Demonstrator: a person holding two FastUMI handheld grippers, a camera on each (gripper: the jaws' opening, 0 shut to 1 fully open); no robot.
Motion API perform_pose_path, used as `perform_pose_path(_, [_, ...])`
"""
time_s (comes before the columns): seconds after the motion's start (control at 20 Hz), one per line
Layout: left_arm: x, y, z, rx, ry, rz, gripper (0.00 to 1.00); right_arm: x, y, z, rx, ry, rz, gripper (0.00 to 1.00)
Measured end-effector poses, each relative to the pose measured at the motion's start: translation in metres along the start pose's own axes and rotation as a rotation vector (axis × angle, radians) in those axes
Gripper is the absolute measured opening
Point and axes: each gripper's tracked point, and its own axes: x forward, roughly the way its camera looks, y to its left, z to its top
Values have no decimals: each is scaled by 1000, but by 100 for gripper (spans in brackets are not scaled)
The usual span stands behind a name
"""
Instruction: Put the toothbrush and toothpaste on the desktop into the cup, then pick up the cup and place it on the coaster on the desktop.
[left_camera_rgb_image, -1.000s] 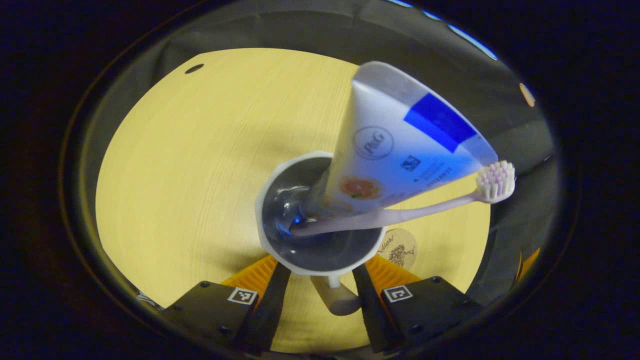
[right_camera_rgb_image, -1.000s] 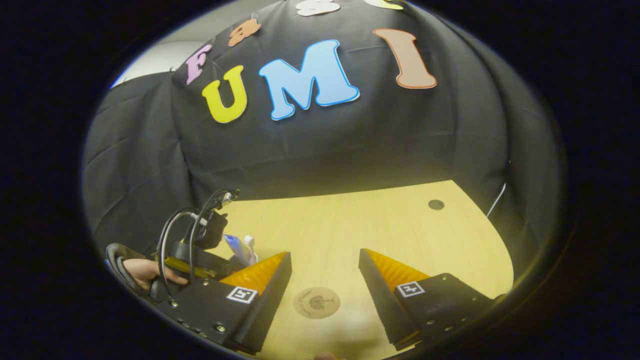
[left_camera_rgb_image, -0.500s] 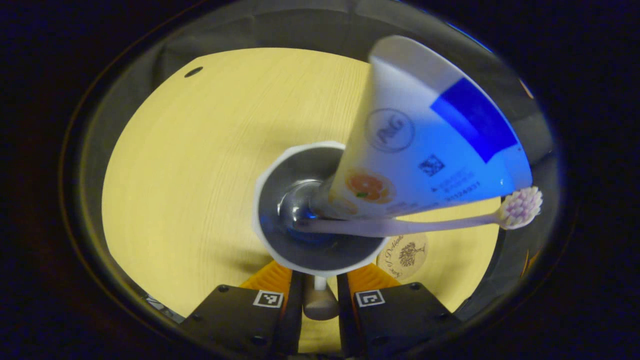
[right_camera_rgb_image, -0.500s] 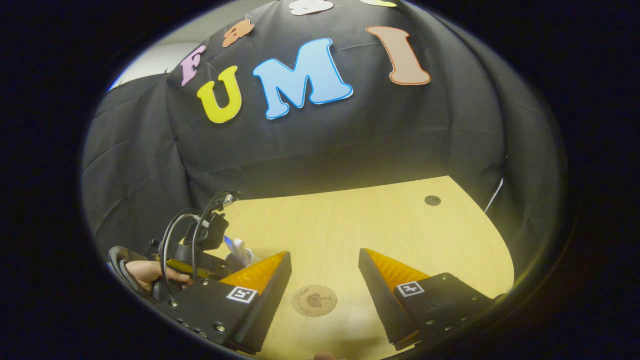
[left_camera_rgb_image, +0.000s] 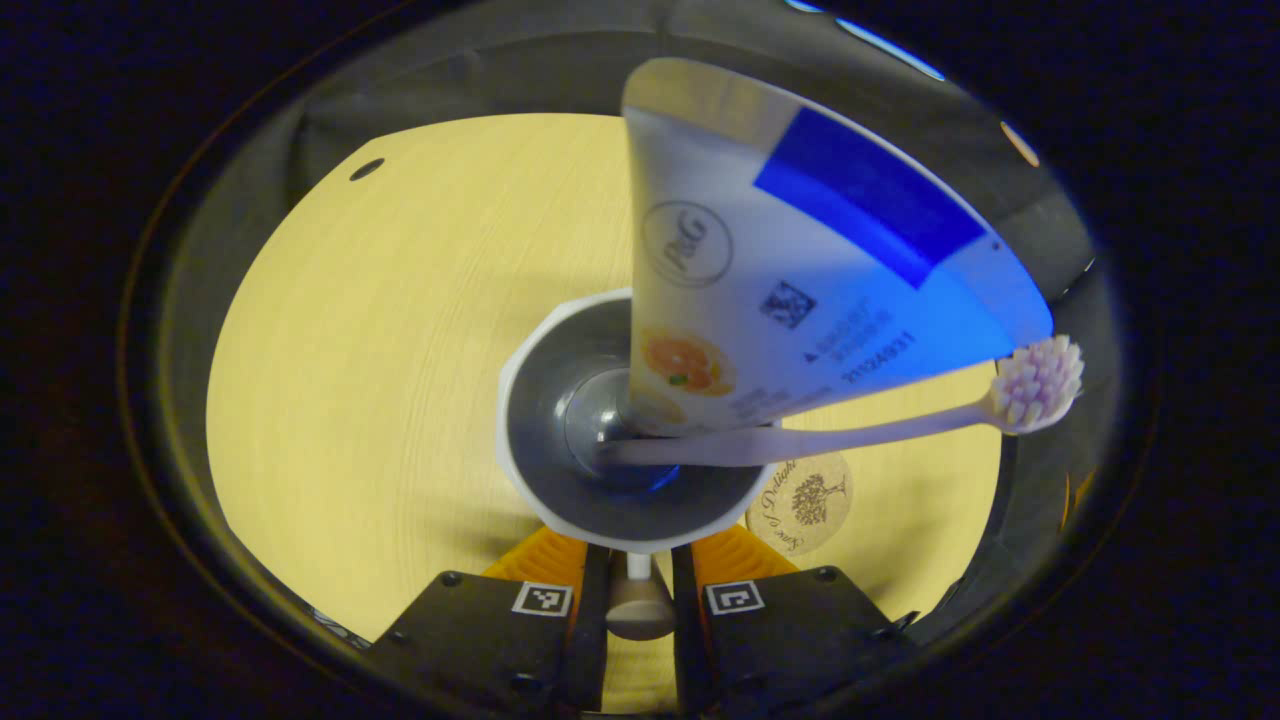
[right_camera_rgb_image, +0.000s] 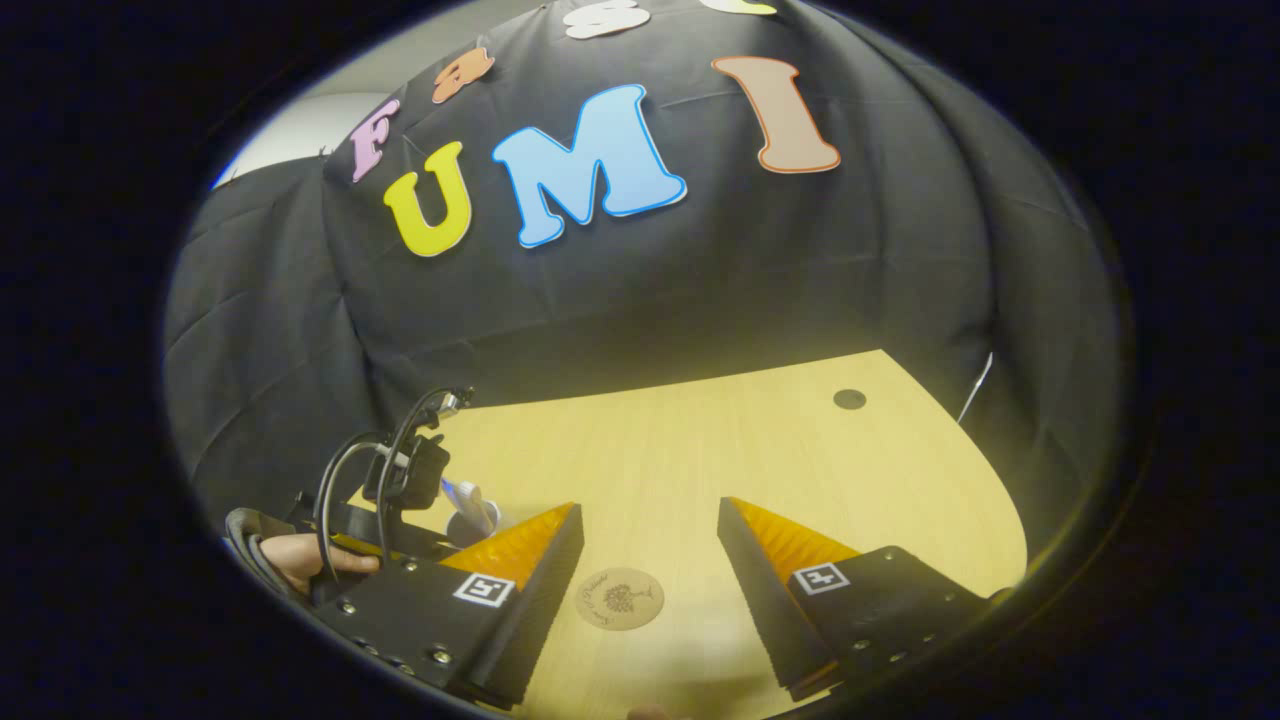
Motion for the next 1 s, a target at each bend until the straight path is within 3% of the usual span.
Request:
perform_pose_path(0.55, [-21, -54, -14, 91, -4, -51, 34, -11, -12, 0, 16, -14, -11, 86])
perform_pose_path(1.0, [-15, -106, -47, 223, 41, -74, 34, -24, -35, -5, 46, -13, -36, 86])
